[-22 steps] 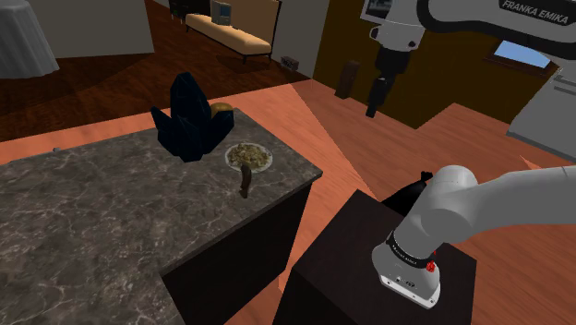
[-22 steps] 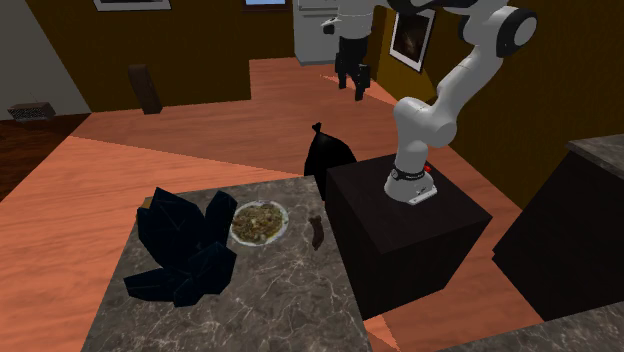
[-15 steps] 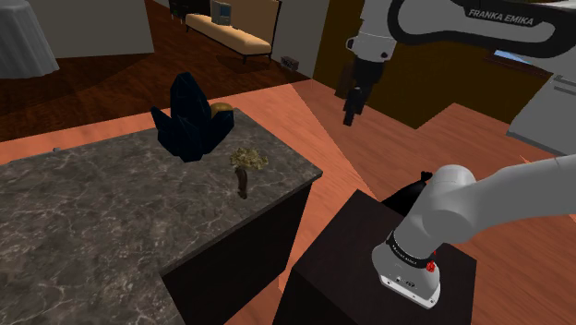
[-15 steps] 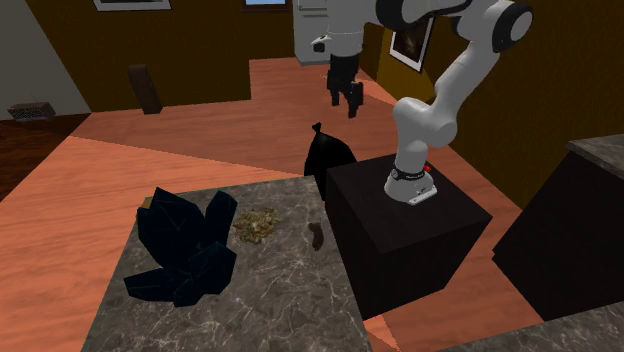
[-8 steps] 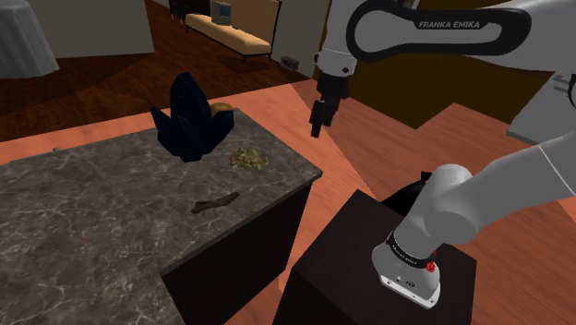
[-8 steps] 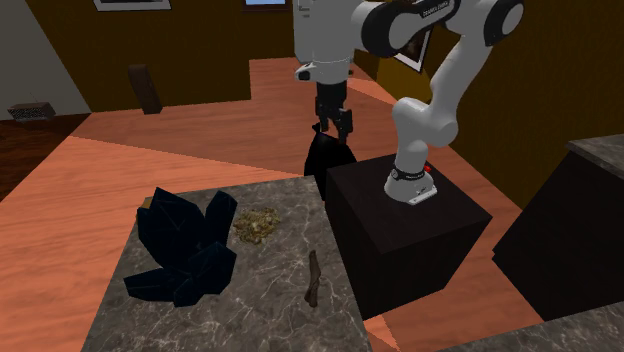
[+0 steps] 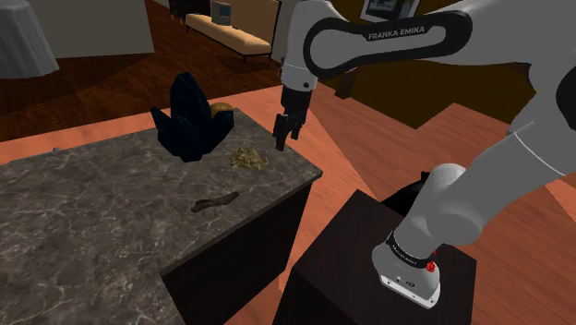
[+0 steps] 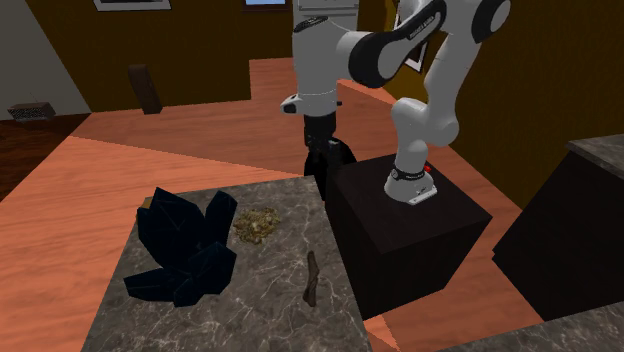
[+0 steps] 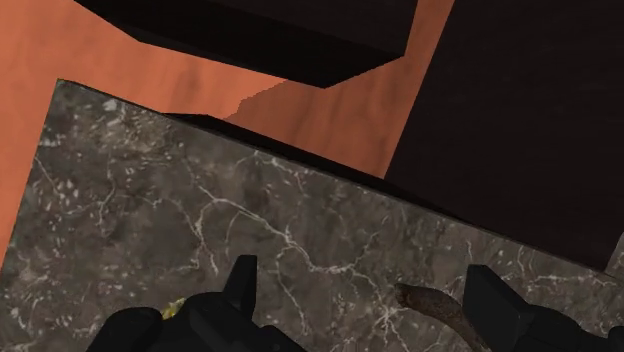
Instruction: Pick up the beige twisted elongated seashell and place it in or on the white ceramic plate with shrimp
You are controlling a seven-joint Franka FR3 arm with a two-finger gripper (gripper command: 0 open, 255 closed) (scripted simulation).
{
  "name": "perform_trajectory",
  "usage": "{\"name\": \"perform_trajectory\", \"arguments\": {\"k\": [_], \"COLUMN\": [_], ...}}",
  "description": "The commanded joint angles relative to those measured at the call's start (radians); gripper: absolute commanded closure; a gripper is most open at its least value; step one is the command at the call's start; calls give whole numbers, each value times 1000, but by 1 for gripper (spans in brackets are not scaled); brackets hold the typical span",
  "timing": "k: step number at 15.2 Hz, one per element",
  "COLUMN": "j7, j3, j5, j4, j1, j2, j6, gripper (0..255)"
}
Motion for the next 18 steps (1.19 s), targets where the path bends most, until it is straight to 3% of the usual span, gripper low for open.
{"name": "perform_trajectory", "arguments": {"k": [1, 9, 18], "j7": [8, 34, 31], "j3": [14, 61, 72], "j5": [20, 72, 80], "j4": [31, 186, 125], "j1": [14, 59, 69], "j2": [63, 297, 333], "j6": [36, 136, 235], "gripper": [0, 0, 0]}}
